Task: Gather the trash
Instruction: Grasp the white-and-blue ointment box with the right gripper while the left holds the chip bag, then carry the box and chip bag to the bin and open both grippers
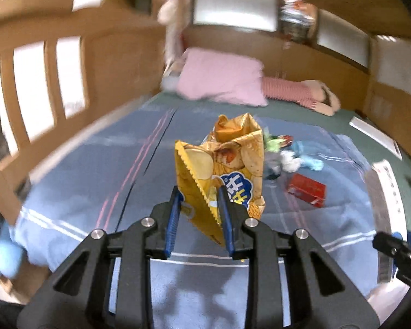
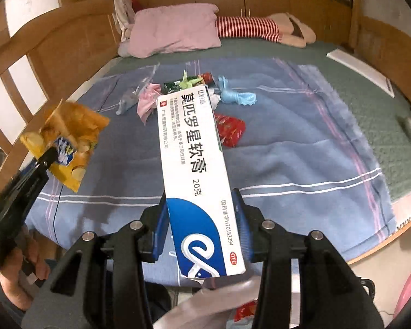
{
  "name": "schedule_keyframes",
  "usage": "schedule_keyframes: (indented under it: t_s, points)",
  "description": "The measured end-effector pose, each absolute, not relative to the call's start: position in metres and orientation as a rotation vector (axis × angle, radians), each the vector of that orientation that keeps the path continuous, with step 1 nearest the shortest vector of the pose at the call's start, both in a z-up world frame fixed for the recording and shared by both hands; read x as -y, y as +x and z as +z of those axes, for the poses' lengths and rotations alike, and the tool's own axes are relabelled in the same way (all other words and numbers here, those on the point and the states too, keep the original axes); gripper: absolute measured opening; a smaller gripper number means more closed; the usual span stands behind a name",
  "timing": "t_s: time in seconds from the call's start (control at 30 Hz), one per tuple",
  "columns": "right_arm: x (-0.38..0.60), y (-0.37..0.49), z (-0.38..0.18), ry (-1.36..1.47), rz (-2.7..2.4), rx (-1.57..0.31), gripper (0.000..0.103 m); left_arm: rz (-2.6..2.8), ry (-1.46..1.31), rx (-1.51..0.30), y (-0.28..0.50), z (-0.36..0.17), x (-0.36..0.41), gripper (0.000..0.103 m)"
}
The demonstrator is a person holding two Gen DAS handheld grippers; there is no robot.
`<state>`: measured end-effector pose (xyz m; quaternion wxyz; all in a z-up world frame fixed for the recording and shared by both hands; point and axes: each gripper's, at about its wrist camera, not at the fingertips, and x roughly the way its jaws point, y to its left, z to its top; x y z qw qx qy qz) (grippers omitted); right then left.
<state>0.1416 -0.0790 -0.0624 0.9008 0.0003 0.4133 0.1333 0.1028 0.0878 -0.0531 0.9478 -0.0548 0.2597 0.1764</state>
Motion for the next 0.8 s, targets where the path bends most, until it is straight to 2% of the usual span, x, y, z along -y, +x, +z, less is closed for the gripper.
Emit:
schedule_keyframes:
  t_s: [0.23,0.57,0.8]
  points:
    - [0.106,0.107,-0.037,0.052,0.286,-0.806,0.044,0.293,-0.111,-0.525,0.071,-0.021,-0.060,0.028]
    - [0.138,0.063,-0.013,0.067,0.279,-0.750,0.044,0.213,-0.086,-0.507,0.031,-0.003,-0.026,0.028]
    - [0.161,0.034,-0.023,0.012,0.236,-0.795,0.044,0.059,-0.166,-0.535,0.015,-0.001,-0.020,0.028]
